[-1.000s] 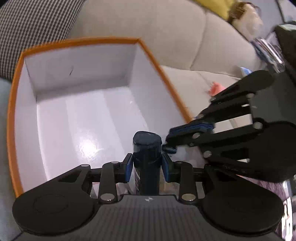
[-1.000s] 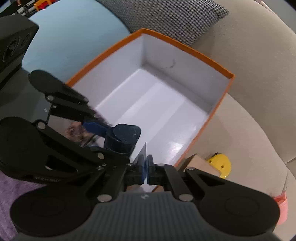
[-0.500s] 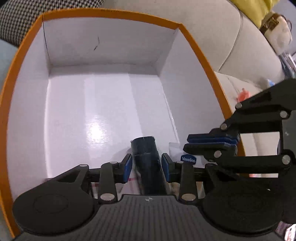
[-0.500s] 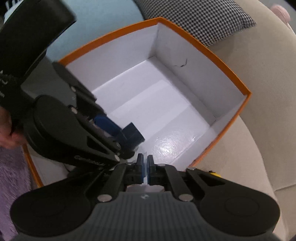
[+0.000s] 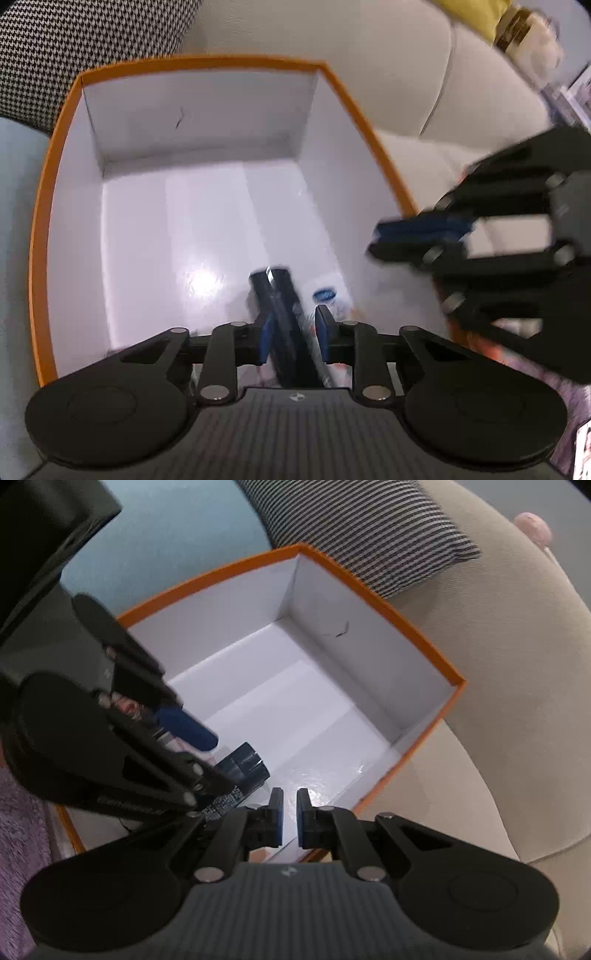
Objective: Organize rigid objects
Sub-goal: 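Lower the CLEAR bottle with the left tool while the right tool lowers the Vaseline tube into the box, then open both tools releasing the items and withdraw from the shoebox, then lower the left tool onto the pink pump bottle and grasp its neck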
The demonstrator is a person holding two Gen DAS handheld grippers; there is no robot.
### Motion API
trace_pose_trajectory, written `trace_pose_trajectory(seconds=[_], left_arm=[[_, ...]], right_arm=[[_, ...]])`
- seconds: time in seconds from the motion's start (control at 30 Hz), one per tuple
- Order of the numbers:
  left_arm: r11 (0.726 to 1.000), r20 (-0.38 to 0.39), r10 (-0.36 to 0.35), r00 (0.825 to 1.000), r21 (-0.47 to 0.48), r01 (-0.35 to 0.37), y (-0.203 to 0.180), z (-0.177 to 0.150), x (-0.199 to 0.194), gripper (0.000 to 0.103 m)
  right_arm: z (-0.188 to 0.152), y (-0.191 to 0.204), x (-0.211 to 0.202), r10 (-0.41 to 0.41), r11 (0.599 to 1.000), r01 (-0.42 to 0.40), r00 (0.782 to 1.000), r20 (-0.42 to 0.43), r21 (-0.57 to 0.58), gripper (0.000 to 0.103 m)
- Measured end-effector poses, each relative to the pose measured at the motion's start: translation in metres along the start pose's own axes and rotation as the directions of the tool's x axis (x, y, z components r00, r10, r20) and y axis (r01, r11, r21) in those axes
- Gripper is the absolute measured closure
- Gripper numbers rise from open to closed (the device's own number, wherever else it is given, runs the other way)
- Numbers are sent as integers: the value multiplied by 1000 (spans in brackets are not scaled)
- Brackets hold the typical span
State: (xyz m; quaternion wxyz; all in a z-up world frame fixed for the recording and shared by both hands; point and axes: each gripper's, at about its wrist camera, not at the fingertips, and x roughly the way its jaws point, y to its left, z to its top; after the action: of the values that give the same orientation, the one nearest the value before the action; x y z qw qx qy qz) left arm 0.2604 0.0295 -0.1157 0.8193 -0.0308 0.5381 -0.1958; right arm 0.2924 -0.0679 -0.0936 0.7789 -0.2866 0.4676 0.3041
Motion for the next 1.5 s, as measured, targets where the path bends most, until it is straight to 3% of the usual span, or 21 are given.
trace_pose_trajectory(seconds=[0.17, 0.53, 0.63, 0.8, 0.9, 1.03, 1.3, 1.5], left_arm=[[999, -58, 32, 998, -6, -33, -3, -7, 16, 84], [999, -68, -4, 998, -38, 2, 0, -12, 16, 86], [999, -16, 37, 999, 6, -37, -12, -15, 1, 86], [995, 95, 27, 995, 90, -36, -45, -11, -38, 86], [986, 159, -1, 987, 164, -25, -72, -8, -62, 85], [964, 182, -54, 982, 267, 3, -110, -7, -74, 85], [890, 125, -99, 987, 455, 31, -180, -20, -46, 84], [886, 3, -123, 992, 451, 108, -219, -34, 1, 82]], right_arm=[[-9, -3, -15, 6, 998, -8, 999, 36, 60, 94], [-25, -8, -38, 19, 992, -30, 996, 88, 121, 92], [-29, -11, -48, 32, 988, -48, 994, 107, 150, 92], [-40, -26, -70, 57, 972, -90, 986, 154, 218, 91], [-53, -36, -87, 35, 965, -78, 984, 173, 250, 90], [-80, -53, -103, -15, 952, -38, 985, 169, 302, 81], [-156, -90, -107, -67, 885, 21, 994, 82, 466, 81], [-217, -98, -91, -17, 807, 21, 1000, -11, 590, 81]])
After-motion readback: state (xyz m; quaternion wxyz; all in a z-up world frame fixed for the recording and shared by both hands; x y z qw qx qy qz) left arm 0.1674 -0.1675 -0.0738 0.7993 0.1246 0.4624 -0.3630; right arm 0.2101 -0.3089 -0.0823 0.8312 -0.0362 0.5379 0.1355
